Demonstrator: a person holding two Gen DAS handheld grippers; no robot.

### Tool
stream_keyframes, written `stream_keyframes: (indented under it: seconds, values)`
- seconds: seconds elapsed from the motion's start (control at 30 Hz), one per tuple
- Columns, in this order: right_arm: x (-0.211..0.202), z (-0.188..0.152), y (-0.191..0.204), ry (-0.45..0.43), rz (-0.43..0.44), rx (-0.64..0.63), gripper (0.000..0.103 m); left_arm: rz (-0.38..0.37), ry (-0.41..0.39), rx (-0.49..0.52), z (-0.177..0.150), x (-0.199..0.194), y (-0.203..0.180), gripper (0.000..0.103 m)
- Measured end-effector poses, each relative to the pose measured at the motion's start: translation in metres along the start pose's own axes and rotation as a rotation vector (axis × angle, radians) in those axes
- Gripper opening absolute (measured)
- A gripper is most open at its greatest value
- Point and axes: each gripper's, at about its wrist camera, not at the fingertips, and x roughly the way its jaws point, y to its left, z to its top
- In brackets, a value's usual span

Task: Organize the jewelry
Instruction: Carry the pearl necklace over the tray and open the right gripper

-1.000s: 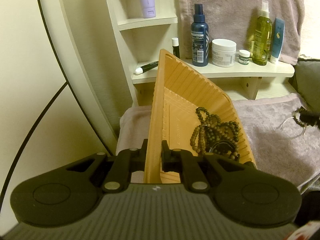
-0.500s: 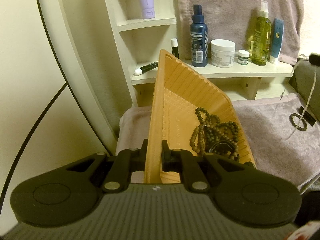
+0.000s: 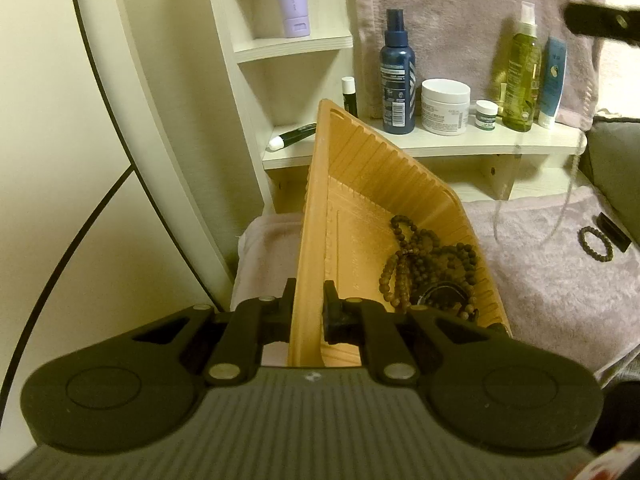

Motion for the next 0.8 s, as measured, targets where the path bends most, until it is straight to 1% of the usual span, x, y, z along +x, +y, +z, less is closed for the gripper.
stream_keyframes:
  seconds: [0.13, 0.3, 0.4, 0.6, 0.73, 0.8]
  values:
    - [0.02, 0.005, 0.01, -0.005, 0.051, 0.023, 0.002, -0.002, 0.0, -0.003, -0.001, 0.0, 0.001, 0.01]
    - [0.046, 0.003, 0.015, 0.012, 0.12, 0.1, 0.002, -0.005, 0.003, -0.008, -0.001, 0.0, 0.002, 0.009]
    - [0.06, -0.009, 0.017, 0.071, 0.155, 0.145, 0.002, -0.006, 0.001, -0.007, -0.001, 0.0, 0.002, 0.009]
    - [0.08, -0.06, 0.016, 0.249, 0.195, 0.231, 0.002, -0.008, 0.001, -0.01, -0.001, 0.001, 0.003, 0.01]
    - [0.09, -0.088, 0.017, 0.344, 0.213, 0.246, 0.002, -0.009, 0.002, -0.011, -0.001, 0.001, 0.003, 0.009]
    - [0.093, -0.097, 0.016, 0.373, 0.209, 0.253, 0.002, -0.01, 0.002, -0.011, -0.002, 0.001, 0.004, 0.009]
